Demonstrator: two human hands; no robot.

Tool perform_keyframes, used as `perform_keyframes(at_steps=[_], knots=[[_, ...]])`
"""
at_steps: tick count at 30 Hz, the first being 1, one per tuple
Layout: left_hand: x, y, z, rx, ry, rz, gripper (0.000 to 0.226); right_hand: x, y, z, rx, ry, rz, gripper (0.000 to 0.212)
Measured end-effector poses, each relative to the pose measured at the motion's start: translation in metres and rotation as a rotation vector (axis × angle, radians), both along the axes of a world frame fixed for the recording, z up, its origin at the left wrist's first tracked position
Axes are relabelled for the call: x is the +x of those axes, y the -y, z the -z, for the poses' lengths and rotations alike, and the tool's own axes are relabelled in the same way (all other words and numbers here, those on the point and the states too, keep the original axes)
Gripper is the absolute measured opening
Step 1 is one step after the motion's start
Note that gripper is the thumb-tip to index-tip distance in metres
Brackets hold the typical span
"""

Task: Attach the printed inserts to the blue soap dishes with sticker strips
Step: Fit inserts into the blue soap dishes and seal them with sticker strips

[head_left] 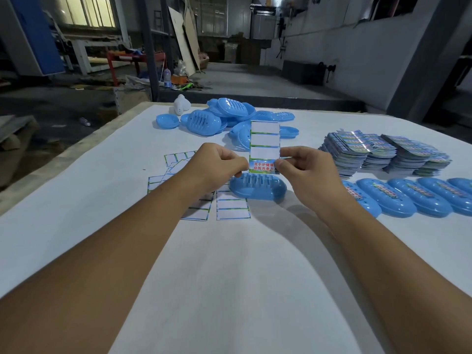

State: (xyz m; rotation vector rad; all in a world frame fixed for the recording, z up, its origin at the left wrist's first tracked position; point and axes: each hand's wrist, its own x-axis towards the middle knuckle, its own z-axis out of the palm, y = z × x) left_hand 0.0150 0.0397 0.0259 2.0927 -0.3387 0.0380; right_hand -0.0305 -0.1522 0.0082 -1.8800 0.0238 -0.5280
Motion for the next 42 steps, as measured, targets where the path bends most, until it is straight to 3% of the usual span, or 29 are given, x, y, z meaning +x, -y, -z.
perform_keyframes(at_steps=[9, 13, 20, 32, 42], knots=[[-0.001, 0.001, -0.002, 0.034, 0.010, 0.015, 0.024, 0.000, -0.001, 0.000, -0.010, -0.009, 0.021, 0.019], [-0.002, 0.002, -0.001, -0.004, 0.053, 0.059, 0.020, -0.002, 0.000, 0.000, -0.159, 0.010, 0.102, 0.016], [-0.007, 0.008, 0.003, -0.064, 0.116, 0.155, 0.021, -0.012, -0.012, -0.003, -0.155, -0.003, -0.053, 0.018], [-0.009, 0.012, 0.009, -0.073, 0.164, 0.219, 0.022, -0.014, -0.013, -0.002, -0.338, 0.006, -0.016, 0.032], [-0.016, 0.018, 0.010, 0.160, 0.348, 0.175, 0.013, -0.013, -0.013, -0.002, -0.416, 0.004, 0.060, 0.022]])
